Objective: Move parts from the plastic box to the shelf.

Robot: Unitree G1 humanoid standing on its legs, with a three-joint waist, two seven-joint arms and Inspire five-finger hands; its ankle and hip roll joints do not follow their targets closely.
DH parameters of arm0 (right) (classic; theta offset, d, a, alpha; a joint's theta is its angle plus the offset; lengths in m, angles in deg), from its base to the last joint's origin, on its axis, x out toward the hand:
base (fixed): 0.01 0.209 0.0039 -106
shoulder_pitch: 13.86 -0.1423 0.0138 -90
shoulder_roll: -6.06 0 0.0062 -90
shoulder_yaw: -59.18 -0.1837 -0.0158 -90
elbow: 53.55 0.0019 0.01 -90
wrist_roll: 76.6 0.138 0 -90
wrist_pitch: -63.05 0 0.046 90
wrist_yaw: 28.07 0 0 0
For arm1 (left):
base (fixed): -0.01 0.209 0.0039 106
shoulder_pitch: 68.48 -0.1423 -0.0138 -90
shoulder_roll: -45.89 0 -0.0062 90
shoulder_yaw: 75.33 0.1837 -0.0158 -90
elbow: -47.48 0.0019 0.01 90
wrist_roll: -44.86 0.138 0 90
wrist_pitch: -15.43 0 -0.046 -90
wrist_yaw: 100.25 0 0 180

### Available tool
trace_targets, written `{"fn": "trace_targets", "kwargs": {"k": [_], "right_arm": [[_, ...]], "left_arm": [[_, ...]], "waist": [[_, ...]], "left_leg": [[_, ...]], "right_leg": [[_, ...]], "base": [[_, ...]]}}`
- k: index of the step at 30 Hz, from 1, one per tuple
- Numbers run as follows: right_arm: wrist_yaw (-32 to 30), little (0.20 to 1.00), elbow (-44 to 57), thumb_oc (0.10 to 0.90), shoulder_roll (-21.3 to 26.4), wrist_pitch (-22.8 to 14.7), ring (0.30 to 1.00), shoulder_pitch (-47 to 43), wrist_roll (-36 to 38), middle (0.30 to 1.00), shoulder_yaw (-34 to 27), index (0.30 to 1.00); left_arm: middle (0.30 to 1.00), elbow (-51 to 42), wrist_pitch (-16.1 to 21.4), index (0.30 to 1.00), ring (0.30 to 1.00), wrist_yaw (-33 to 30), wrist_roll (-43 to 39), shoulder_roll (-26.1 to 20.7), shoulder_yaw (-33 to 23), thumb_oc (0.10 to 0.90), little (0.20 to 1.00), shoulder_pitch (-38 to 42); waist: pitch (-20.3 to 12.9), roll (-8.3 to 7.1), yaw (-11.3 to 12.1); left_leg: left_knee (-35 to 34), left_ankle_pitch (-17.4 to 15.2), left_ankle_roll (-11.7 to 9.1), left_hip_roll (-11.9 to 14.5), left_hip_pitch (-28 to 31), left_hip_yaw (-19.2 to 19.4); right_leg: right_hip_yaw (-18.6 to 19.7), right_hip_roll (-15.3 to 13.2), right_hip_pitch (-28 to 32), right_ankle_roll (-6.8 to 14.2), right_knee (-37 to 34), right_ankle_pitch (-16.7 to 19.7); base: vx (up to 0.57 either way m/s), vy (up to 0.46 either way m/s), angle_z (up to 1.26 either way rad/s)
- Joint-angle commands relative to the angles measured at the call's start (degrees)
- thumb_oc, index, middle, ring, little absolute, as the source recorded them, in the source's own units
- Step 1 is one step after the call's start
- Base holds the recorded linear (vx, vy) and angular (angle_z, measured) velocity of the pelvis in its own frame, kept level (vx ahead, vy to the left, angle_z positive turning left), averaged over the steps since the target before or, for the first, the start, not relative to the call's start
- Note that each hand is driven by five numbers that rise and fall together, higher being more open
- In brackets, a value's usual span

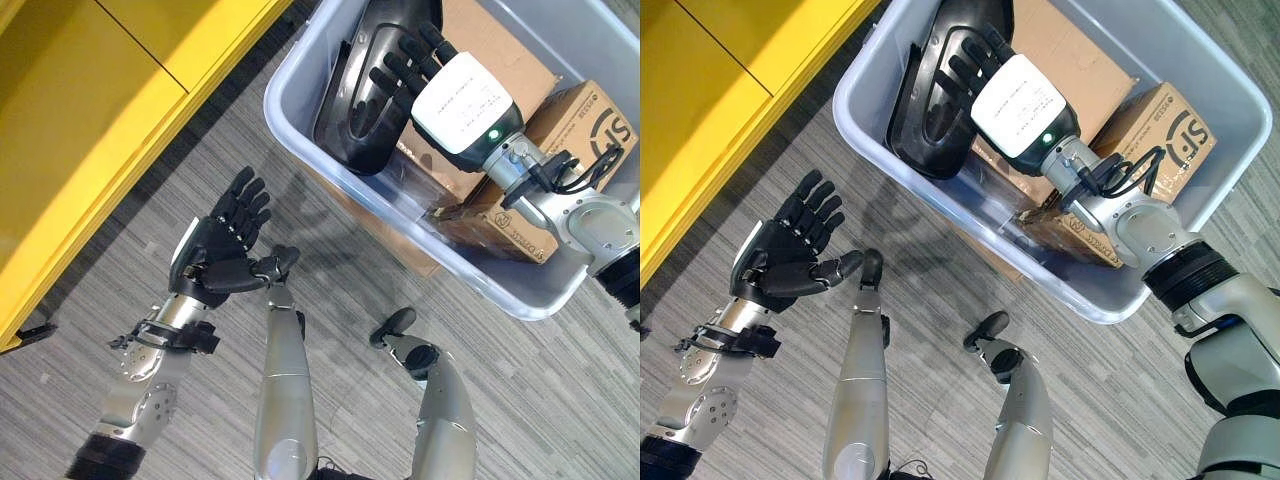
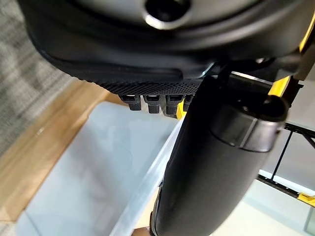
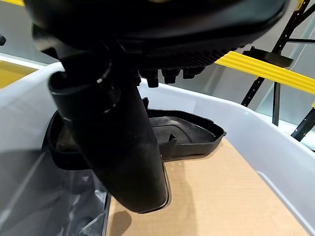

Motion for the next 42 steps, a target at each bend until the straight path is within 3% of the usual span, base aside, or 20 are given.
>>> {"fn": "trace_targets", "kwargs": {"k": [1, 8, 23, 24, 25, 29, 33, 42], "right_arm": [[-1.3, 1.0, -0.2, 0.9, 2.0, 4.9, 1.0, -6.8, 1.0, 1.0, 1.2, 1.0], [-0.3, 1.0, -3.8, 0.9, 2.8, 8.2, 1.0, -8.8, 4.2, 1.0, 3.3, 1.0], [7.2, 1.0, -13.9, 0.9, 1.5, 12.8, 1.0, -16.4, 9.2, 1.0, 10.4, 1.0], [7.4, 0.594, -14.8, 0.61, 1.2, 13.2, 0.594, -16.9, 10.4, 0.594, 10.8, 0.594], [5.3, 0.311, -16.4, 0.408, 1.0, 13.2, 0.311, -16.8, 11.2, 0.311, 11.4, 0.311], [2.9, 0.3, -18.2, 0.4, 0.9, 13.6, 0.3, -17.4, 13.5, 0.3, 11.1, 0.3], [-0.4, 0.3, -20.1, 0.4, 0.4, 11.7, 0.3, -18.0, 14.3, 0.3, 10.3, 0.3], [-8.2, 0.3, -17.9, 0.4, -1.0, 5.4, 0.3, -15.5, 11.1, 0.3, 6.4, 0.3]], "left_arm": [[1.0, -4.8, 4.0, 1.0, 1.0, 2.2, -3.2, 0.6, 0.5, 0.9, 1.0, 1.4], [1.0, -4.1, 4.3, 1.0, 1.0, 3.3, -3.3, -0.3, 0.4, 0.9, 1.0, 2.0], [1.0, -2.1, 7.8, 1.0, 1.0, 2.7, -5.5, -0.8, -0.7, 0.9, 1.0, 2.4], [1.0, -1.9, 8.3, 1.0, 1.0, 2.8, -5.4, -0.9, -0.8, 0.9, 1.0, 2.3], [1.0, -1.5, 9.2, 1.0, 1.0, 3.1, -5.2, -0.5, -0.9, 0.9, 1.0, 2.2], [1.0, -1.8, 10.2, 1.0, 1.0, 3.1, -5.7, -0.1, -1.1, 0.9, 1.0, 2.1], [1.0, -2.2, 9.8, 1.0, 1.0, 4.1, -7.5, -0.1, -1.1, 0.9, 1.0, 2.0], [1.0, -2.9, 11.5, 1.0, 1.0, 7.7, -8.5, 0.4, -2.1, 0.9, 1.0, -0.3]], "waist": [[-0.8, 0.29, 2.6], [-0.8, 0.47, 2.7], [-0.8, 2.74, 4.6], [-0.8, 2.97, 4.8], [-0.8, 3.42, 5.0], [-0.8, 4.43, 5.2], [-0.8, 5.3, 5.4], [-0.8, 6.08, 5.4]], "left_leg": [[-2.9, 0.5, 5.8, -5.5, -4.1, -0.1], [-1.7, 0.7, 6.2, -6.0, -8.2, -1.5], [5.7, -0.8, 8.3, -11.2, -19.3, -6.3], [6.3, -0.9, 8.4, -11.7, -20.1, -6.6], [7.2, -0.9, 8.6, -12.3, -21.6, -6.9], [9.1, -1.4, 8.9, -13.6, -23.9, -7.2], [10.7, -1.9, 9.0, -14.2, -25.5, -7.2], [9.5, -2.1, 8.9, -12.9, -21.1, -6.8]], "right_leg": [[-4.7, 3.3, 0.2, 6.2, 5.7, -3.8], [-4.9, 3.3, -3.3, 6.2, 7.2, -4.0], [-4.6, 3.2, -13.2, 5.3, 15.3, -6.1], [-4.7, 3.2, -13.8, 5.3, 15.8, -6.2], [-4.7, 3.0, -15.0, 5.3, 17.0, -6.5], [-4.3, 2.6, -17.2, 5.1, 18.8, -7.2], [-3.7, 2.5, -18.4, 5.0, 20.2, -8.0], [-2.2, 3.3, -15.4, 4.9, 19.5, -9.0]], "base": [[0.02, 0.008, 0.14], [0.02, -0.017, 0.08], [0.02, 0.034, -0.12], [0.02, 0.049, 0.17], [0.02, 0.054, 0.32], [0.02, 0.054, -0.23], [0.0, 0.015, -0.09], [-0.04, -0.009, 0.06]]}}
